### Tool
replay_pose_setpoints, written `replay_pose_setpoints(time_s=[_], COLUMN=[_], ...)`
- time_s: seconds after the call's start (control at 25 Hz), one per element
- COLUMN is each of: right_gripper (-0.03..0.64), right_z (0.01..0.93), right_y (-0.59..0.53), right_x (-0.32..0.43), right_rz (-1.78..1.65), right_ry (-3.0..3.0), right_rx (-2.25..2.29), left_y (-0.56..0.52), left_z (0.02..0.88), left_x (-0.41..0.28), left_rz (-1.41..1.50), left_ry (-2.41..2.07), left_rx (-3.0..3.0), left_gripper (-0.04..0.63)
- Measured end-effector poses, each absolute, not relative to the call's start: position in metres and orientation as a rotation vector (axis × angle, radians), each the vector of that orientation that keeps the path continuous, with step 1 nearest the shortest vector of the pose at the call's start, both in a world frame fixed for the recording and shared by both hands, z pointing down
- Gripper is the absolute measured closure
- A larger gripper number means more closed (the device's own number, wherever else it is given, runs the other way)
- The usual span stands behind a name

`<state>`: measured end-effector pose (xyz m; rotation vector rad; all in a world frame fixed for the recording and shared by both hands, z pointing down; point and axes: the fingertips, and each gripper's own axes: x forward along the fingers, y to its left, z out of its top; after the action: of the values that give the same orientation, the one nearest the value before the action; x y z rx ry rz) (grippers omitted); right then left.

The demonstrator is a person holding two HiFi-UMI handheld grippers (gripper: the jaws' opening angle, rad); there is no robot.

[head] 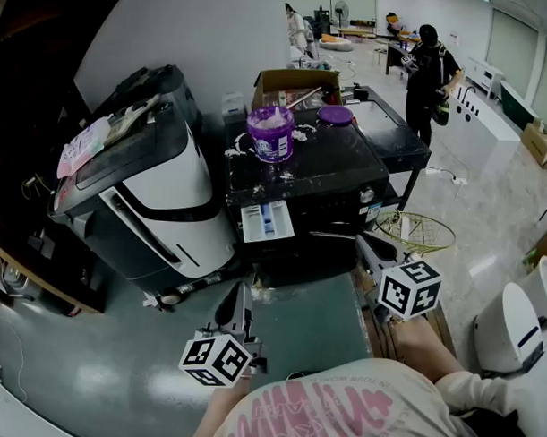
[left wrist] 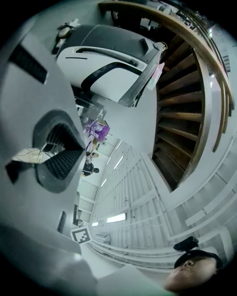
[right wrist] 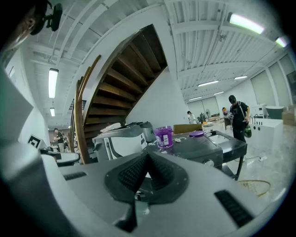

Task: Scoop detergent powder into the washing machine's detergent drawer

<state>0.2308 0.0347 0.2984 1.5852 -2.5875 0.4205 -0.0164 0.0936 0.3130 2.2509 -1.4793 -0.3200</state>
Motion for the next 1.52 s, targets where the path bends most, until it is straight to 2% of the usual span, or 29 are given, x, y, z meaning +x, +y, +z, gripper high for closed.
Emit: replay_pose_setpoints(time_s=[0.56, 0.84, 1.04, 1.52], right_gripper=[0.621, 0.623, 0.623, 0.624], right_z=[0.293, 0.316, 0.330, 0.362], right_y=[0.044, 0.043, 0.025, -0.051], right_x=[0.210, 0.210, 0.209, 0.190], right_rz=[0.417, 0.608, 0.698, 0.832], right_ry=[-2.627, -2.645, -2.578, -2.565], right_rx=[1.664, 1.763, 1.825, 1.651], left_y=[0.098, 0.092, 0.078, 0.004], left_z=[0.297, 0.310, 0.321, 0.344], left_x=[-0.030, -0.045, -0.057, -0.055], left_rz=[-0.375, -0.391, -0.347, -0.324], left_ry=[-1.368, -1.343, -1.356, -1.366], left_rx=[2.358, 2.337, 2.320, 2.240], left_gripper=[0.595, 0.595, 0.595, 0.595])
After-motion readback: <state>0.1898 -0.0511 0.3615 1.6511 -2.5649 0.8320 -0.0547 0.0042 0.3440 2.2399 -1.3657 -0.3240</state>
